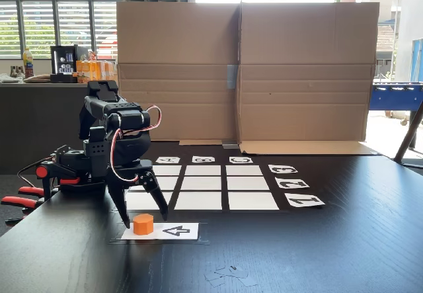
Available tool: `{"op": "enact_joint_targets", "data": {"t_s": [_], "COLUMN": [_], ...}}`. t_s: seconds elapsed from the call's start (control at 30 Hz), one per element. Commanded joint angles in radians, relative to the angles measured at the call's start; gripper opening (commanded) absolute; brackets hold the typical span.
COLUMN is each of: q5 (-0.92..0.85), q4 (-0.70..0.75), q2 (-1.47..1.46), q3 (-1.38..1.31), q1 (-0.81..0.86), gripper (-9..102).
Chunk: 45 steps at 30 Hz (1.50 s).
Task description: Pick up the round, orange token and place it in the grid on square A1.
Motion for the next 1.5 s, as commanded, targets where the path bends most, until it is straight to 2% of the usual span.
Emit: {"op": "enact_joint_targets", "data": {"t_s": [0.0,0.2,0.47,0.73,1.07,1.47], "q5": [0.000,-0.002,-0.002,0.005,0.014,0.008], "q4": [-0.006,-0.006,-0.006,0.003,0.018,0.020], "q2": [0.005,0.000,-0.003,0.037,0.241,0.701], "q3": [-0.040,-0.043,-0.048,-0.051,-0.009,0.324], "q1": [0.003,0.005,0.005,0.006,0.008,0.002], "gripper": [27,21,6,5,5,6]}}
